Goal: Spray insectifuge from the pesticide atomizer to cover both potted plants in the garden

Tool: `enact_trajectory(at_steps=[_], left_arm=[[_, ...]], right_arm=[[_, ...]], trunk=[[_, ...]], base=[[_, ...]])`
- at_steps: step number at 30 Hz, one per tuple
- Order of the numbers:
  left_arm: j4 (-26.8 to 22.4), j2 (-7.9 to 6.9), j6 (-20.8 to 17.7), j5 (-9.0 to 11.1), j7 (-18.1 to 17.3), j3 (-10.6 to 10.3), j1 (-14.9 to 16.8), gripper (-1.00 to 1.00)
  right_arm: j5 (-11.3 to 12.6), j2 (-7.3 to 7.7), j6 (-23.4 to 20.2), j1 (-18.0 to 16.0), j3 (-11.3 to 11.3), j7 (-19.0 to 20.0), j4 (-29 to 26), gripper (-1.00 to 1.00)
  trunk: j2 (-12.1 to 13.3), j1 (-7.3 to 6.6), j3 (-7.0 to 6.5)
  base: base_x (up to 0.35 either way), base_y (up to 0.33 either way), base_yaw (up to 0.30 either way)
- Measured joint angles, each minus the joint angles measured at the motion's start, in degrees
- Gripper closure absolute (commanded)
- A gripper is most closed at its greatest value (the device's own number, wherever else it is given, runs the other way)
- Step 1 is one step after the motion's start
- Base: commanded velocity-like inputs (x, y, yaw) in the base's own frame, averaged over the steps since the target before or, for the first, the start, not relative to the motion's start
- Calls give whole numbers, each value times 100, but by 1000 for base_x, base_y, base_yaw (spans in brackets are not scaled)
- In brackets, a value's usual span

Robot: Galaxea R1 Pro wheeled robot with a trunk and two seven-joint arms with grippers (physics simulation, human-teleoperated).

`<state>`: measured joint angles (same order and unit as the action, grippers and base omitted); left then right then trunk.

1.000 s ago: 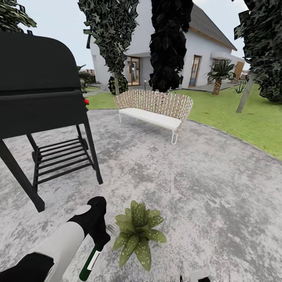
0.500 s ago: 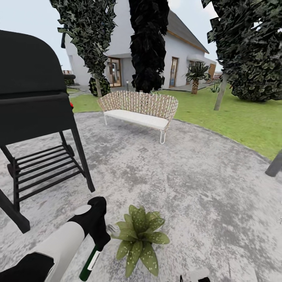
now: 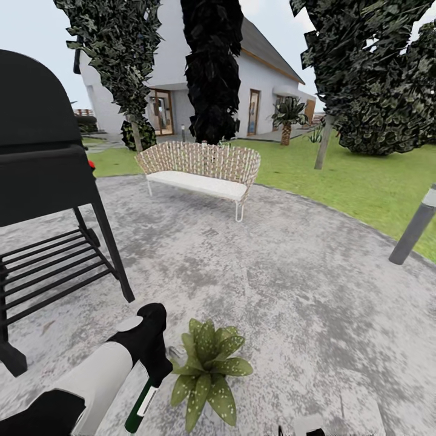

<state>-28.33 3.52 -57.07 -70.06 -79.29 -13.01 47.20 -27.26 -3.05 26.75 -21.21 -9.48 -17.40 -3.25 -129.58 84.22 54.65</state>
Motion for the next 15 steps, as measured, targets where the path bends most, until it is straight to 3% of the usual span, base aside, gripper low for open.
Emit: enact_trajectory(at_steps=[5, 10, 15], left_arm=[[-4, -13, -7, -2, 1, -1, 27, 100], [-7, -62, -8, -10, 0, -1, 52, 100], [56, -185, -10, 4, -2, 9, 321, 100]], right_arm=[[-6, 0, 0, -1, 0, 0, 1, -100], [-7, 0, 0, -2, -1, -1, 3, -100], [-7, -1, 0, -2, -2, 2, 3, -100]], trunk=[[0, 0, -15], [0, 0, -18], [0, -1, -18]], base=[[0, 0, -198], [0, 0, -24], [21, 97, -1]])
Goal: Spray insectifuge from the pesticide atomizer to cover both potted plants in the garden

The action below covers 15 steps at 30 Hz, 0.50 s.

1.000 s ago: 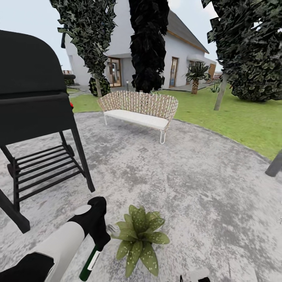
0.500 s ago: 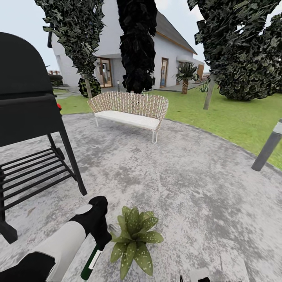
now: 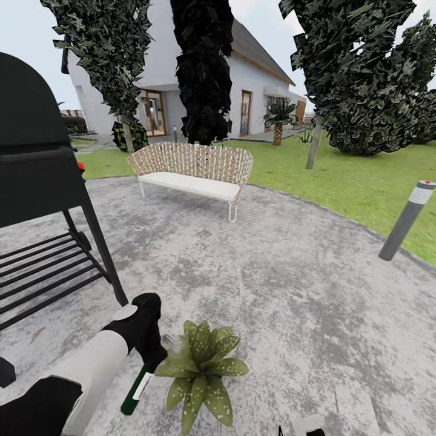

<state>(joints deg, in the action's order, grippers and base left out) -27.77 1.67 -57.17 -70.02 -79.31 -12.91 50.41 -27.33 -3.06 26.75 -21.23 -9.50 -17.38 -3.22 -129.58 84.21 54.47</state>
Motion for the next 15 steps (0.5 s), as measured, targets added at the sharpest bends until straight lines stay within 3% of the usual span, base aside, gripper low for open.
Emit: enact_trajectory(at_steps=[3, 7, 11, 15], left_arm=[[16, 19, 0, 1, 0, -12, -21, 100], [22, 18, 1, 4, 1, -22, -33, 100], [31, -138, 9, 14, 4, -19, -77, 100], [161, -159, 14, 30, -6, -17, -89, 100]], right_arm=[[-1, 0, -1, 0, 1, 0, 0, -100], [-1, 0, 0, 0, 2, -3, 0, -100], [-1, 0, 0, 0, 2, -3, 0, -100], [-1, 0, 0, 0, 2, -3, 0, -100]], trunk=[[0, 1, 0], [0, 1, 0], [0, 1, 0], [0, 1, 0]], base=[[5, 243, 0], [0, 32, 0], [0, 2, 0], [0, 0, 0]])
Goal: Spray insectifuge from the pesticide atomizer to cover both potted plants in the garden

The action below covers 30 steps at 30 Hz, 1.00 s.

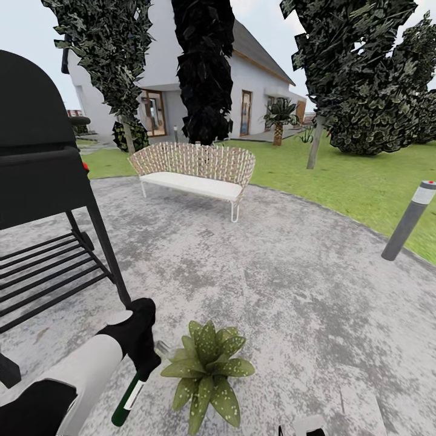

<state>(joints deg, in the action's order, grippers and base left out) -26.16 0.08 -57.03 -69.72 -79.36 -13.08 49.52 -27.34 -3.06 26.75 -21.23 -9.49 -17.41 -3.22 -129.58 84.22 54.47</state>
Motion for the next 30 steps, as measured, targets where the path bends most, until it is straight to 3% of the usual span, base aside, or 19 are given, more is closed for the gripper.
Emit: enact_trajectory(at_steps=[6, 18, 30], left_arm=[[342, 26, -1, -10, -42, -2, 78, 100], [328, 59, -3, -38, -46, -6, 47, 100], [270, 53, -12, -40, -51, 14, 63, 100]], right_arm=[[0, 0, 0, 0, 0, 1, 0, -100], [0, 0, 0, 0, 1, 0, 0, -100], [0, 0, -1, 0, -1, 3, 0, -100]], trunk=[[0, -2, 0], [0, 0, 0], [0, -1, -36]], base=[[96, 81, 0], [-85, 71, -83], [-141, 208, -142]])
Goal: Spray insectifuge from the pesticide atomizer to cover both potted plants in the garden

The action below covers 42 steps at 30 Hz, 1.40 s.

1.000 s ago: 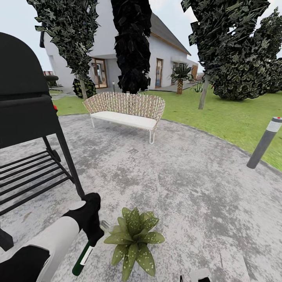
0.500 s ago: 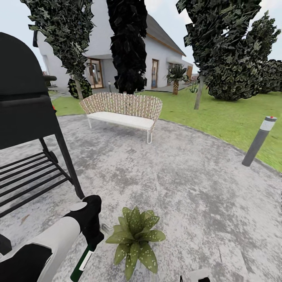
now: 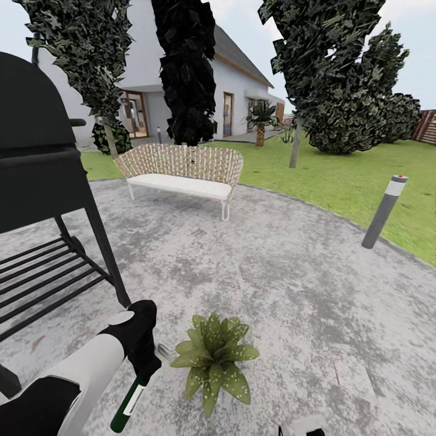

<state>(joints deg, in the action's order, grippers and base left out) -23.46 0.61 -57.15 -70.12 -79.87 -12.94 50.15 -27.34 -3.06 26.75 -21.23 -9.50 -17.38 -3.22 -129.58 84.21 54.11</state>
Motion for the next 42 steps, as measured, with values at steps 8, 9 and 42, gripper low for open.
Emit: enact_trajectory(at_steps=[8, 9, 42], left_arm=[[-26, 10, 1, 3, 5, -5, 17, 100], [-27, 10, 0, 3, 5, -4, 18, 100], [-82, -64, 42, -276, -954, -35, 695, 100]], right_arm=[[0, 0, 1, 4, 1, -3, 0, -100], [0, 0, 1, 3, 1, -3, 0, -100], [-277, -1, 9, 0, 55, 33, -5, -100]], trunk=[[0, 1, -1], [0, 1, 0], [0, 1, -21]], base=[[3, 7, -2], [16, 0, -20], [58, 16, -56]])
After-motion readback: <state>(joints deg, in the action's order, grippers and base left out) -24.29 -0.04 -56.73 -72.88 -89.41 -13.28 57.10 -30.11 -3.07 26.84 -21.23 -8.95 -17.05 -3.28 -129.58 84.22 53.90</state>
